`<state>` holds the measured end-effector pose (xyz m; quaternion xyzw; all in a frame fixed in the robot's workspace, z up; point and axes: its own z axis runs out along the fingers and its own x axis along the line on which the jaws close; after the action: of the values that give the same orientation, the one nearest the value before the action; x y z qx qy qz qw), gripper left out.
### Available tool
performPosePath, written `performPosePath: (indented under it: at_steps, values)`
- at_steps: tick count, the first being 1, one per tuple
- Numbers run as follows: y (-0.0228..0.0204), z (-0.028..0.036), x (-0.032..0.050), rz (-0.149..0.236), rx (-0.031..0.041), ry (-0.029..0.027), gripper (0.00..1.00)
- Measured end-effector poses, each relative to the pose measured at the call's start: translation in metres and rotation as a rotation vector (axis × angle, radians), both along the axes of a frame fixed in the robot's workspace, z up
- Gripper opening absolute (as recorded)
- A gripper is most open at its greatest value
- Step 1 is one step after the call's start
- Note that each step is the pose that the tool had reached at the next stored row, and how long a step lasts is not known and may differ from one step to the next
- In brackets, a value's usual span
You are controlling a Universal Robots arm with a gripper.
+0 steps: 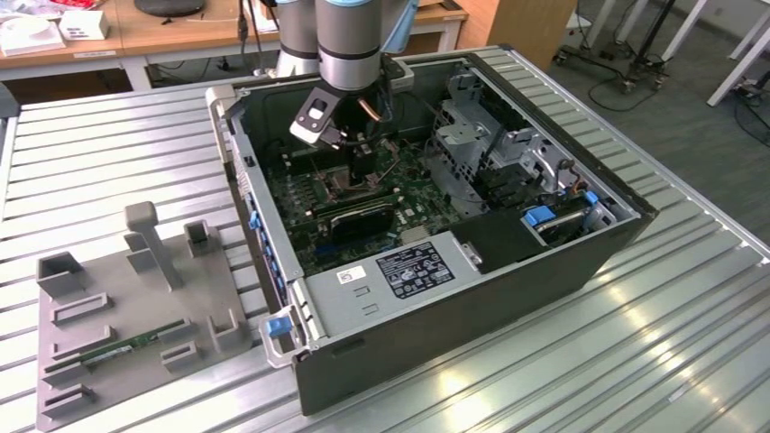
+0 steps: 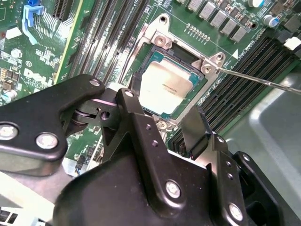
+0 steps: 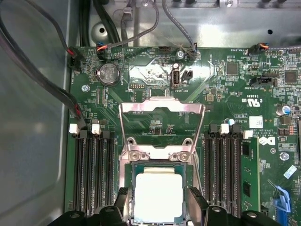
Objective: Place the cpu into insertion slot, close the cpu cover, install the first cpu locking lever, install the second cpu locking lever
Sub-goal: 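Place the cpu into insertion slot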
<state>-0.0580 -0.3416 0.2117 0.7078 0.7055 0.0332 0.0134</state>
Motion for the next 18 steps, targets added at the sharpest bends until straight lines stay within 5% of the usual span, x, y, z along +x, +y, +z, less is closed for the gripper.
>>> performPosePath:
  at_steps: [18]
  values:
    - [0.0000,0.0018,0.0000,0.000,0.0008,0.0004,0.61]
